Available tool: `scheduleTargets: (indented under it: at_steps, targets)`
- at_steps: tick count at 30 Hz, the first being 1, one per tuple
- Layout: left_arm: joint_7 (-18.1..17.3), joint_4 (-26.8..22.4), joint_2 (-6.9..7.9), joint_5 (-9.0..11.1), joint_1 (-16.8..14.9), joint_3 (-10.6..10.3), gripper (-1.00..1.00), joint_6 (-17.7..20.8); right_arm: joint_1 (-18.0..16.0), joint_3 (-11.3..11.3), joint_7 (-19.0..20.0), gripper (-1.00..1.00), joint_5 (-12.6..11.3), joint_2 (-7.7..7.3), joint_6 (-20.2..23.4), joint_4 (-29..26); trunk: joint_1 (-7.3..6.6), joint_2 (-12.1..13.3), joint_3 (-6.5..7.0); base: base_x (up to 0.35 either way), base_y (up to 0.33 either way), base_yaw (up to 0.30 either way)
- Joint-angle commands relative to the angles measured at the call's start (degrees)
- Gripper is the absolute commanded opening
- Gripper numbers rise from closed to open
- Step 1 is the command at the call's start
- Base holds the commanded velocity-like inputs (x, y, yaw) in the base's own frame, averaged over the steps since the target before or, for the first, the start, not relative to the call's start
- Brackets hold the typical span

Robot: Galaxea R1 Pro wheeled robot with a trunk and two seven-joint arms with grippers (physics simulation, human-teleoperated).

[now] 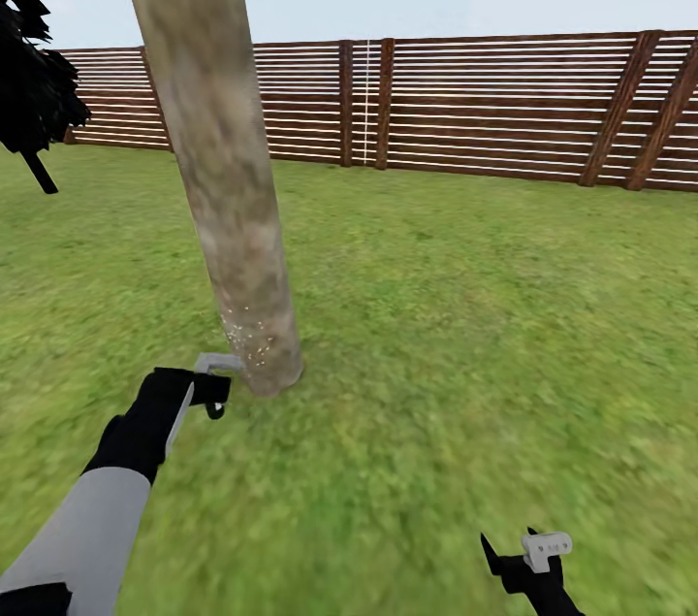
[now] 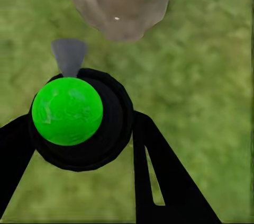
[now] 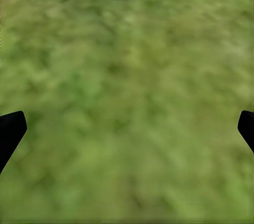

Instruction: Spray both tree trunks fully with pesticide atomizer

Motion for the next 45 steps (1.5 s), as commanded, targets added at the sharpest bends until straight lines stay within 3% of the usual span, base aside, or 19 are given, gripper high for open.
scheduleTargets:
  at_steps: [1,6,9,11,14,17,18,19,21,23,25,28,32,37,41,43,45]
  targets:
    - [-0.03,-0.11,-0.22,-0.04,-0.04,-0.17,-1.00,0.44,0.00,0.00,0.00,1.00,0.01,0.00,0.00,0.00,0.00,0.00,0.00,0.000,0.000,0.000]
    - [0.12,-1.33,-3.05,-0.25,0.03,-0.64,-1.00,4.64,-0.04,0.01,0.08,1.00,0.05,0.00,0.00,0.00,0.00,0.00,0.00,-0.131,0.000,0.000]
    - [-0.07,-3.95,-2.43,-0.21,0.07,-0.31,-1.00,5.39,-0.03,0.00,0.09,1.00,0.05,0.00,0.00,0.00,0.00,0.00,0.00,-0.088,0.000,0.000]
    - [-0.11,-4.30,-0.77,-0.38,-0.12,-0.02,-1.00,6.25,-0.01,0.00,0.09,1.00,0.05,0.00,-0.01,0.00,0.00,0.00,0.00,-0.008,0.000,0.000]
    - [-0.12,-4.45,0.34,-0.43,-0.32,0.00,-1.00,6.98,-0.03,0.00,0.09,1.00,0.06,0.00,0.00,0.00,0.00,0.00,0.00,-0.001,0.000,0.000]
    - [-0.12,-6.45,-0.59,-0.26,-0.45,-0.51,-1.00,7.95,-0.02,0.00,0.09,1.00,0.08,0.00,0.00,0.00,0.00,0.00,0.00,0.000,0.000,0.000]
    - [-0.12,-8.43,-1.73,-0.20,-0.47,-0.70,-1.00,10.36,-0.01,0.00,0.09,1.00,0.09,0.00,0.00,0.00,0.00,0.00,0.00,0.000,0.000,0.000]
    - [-0.12,-10.62,-2.48,-0.18,-0.48,-1.71,-1.00,12.03,-0.02,0.00,0.09,1.00,0.12,0.00,0.00,0.00,0.00,0.00,0.00,0.000,0.000,0.000]
    - [-0.12,-12.89,-2.65,-0.17,-0.44,-3.74,-1.00,13.18,-0.02,0.00,0.09,1.00,0.12,0.00,0.00,0.00,0.00,0.00,0.00,0.000,0.000,0.000]
    - [-0.19,-13.99,-1.77,-0.13,-0.57,-4.15,-1.00,13.62,0.00,0.00,0.09,1.00,0.13,0.00,0.00,0.00,0.00,0.00,0.00,0.000,0.000,0.000]
    - [-0.20,-14.14,0.57,-0.02,-1.13,-3.91,-1.00,13.69,-0.02,0.00,0.09,1.00,0.14,0.00,0.00,0.00,0.00,0.00,0.00,0.000,0.000,0.000]
    - [-0.28,-14.00,2.41,0.09,-2.79,-1.95,-1.00,13.77,-0.04,0.00,0.09,1.00,0.14,0.00,0.00,0.00,0.00,0.00,0.00,0.000,0.000,0.000]
    - [-0.29,-14.19,1.78,0.05,-2.60,-2.08,-1.00,13.80,-0.03,0.00,0.09,1.00,0.14,0.00,0.00,0.00,0.00,0.00,0.00,0.000,0.000,0.000]
    - [-0.30,-14.24,1.06,0.31,-2.69,-3.86,-1.00,13.88,-0.03,0.00,0.09,1.00,0.14,-0.01,0.00,0.00,0.00,0.00,0.00,0.000,0.000,0.000]
    - [-0.30,-14.01,1.96,0.17,-3.01,-3.27,-1.00,13.87,0.00,0.00,0.09,1.00,0.14,-0.03,0.00,0.00,0.00,0.00,0.00,0.000,0.000,0.000]
    - [-0.30,-13.81,2.57,0.21,-3.04,-1.88,-1.00,13.85,-0.04,0.00,0.09,1.00,0.14,-0.01,0.00,0.00,0.00,0.00,0.00,0.000,0.000,0.000]
    - [-0.30,-14.13,2.17,0.15,-2.64,-1.74,-1.00,13.84,-0.01,0.00,0.09,1.00,0.14,-0.01,0.00,0.00,0.00,0.00,0.00,0.000,0.000,0.000]
